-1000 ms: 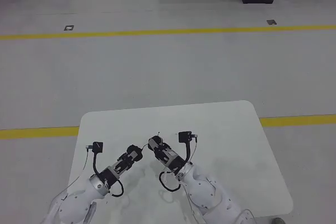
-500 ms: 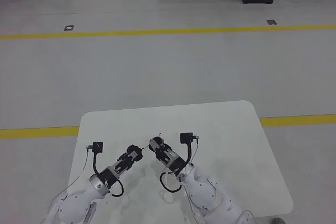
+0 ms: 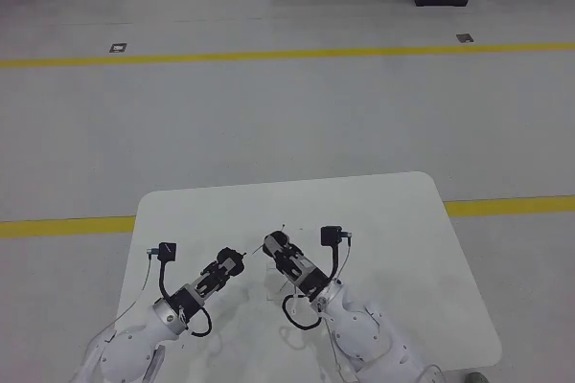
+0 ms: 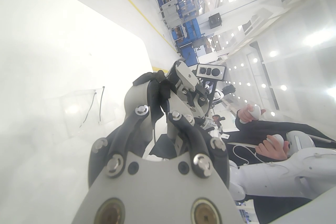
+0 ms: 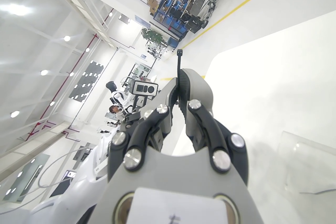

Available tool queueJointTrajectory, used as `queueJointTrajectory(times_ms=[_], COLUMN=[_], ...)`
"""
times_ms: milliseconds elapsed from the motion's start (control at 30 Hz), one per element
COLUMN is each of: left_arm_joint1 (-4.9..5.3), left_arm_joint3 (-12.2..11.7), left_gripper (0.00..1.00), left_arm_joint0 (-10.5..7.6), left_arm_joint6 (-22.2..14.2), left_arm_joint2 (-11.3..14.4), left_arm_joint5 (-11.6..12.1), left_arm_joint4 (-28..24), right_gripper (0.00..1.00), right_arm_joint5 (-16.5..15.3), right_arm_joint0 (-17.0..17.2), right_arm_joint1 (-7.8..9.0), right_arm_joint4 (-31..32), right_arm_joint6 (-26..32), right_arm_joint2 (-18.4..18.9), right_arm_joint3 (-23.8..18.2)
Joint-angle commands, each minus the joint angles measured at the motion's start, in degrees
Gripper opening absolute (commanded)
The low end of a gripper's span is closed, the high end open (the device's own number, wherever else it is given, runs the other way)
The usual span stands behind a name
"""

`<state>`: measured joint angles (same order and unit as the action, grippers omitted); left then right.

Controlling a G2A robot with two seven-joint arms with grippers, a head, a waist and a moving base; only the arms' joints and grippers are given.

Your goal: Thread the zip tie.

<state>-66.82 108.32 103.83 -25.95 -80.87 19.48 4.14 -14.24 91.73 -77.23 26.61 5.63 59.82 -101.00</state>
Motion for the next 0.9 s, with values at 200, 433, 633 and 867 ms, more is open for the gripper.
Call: queueJointTrajectory(times_ms=[200,433,633,867], left_arm_joint1=[0.0,0.0,0.0,0.0], left_arm_joint3=[0.0,0.0,0.0,0.0], left_gripper=[0.0,0.0,0.0,0.0], left_arm_joint0=[0.0,0.0,0.0,0.0], left_arm_joint6=[0.0,0.0,0.0,0.0], left_arm_joint2=[0.0,0.0,0.0,0.0], left_arm_joint5=[0.0,0.0,0.0,0.0], left_arm_joint4=[0.0,0.0,0.0,0.0], right_gripper=[0.0,0.0,0.0,0.0], right_arm_joint5=[0.0,0.21,0.38,0.62], right_arm_joint0=[-0.95,-1.94,-2.69,-3.09], right_arm_joint1=[-0.1,-0.22,-0.34,-0.38], right_arm_joint4=[-0.09,-0.09,-0.22,-0.11], right_arm_joint6=[-0.34,-0.64,-0.69,-0.51], right_arm_joint2=[-0.75,-1.39,-1.98,-2.45], right_arm_joint3=[0.53,1.27,1.99,2.6])
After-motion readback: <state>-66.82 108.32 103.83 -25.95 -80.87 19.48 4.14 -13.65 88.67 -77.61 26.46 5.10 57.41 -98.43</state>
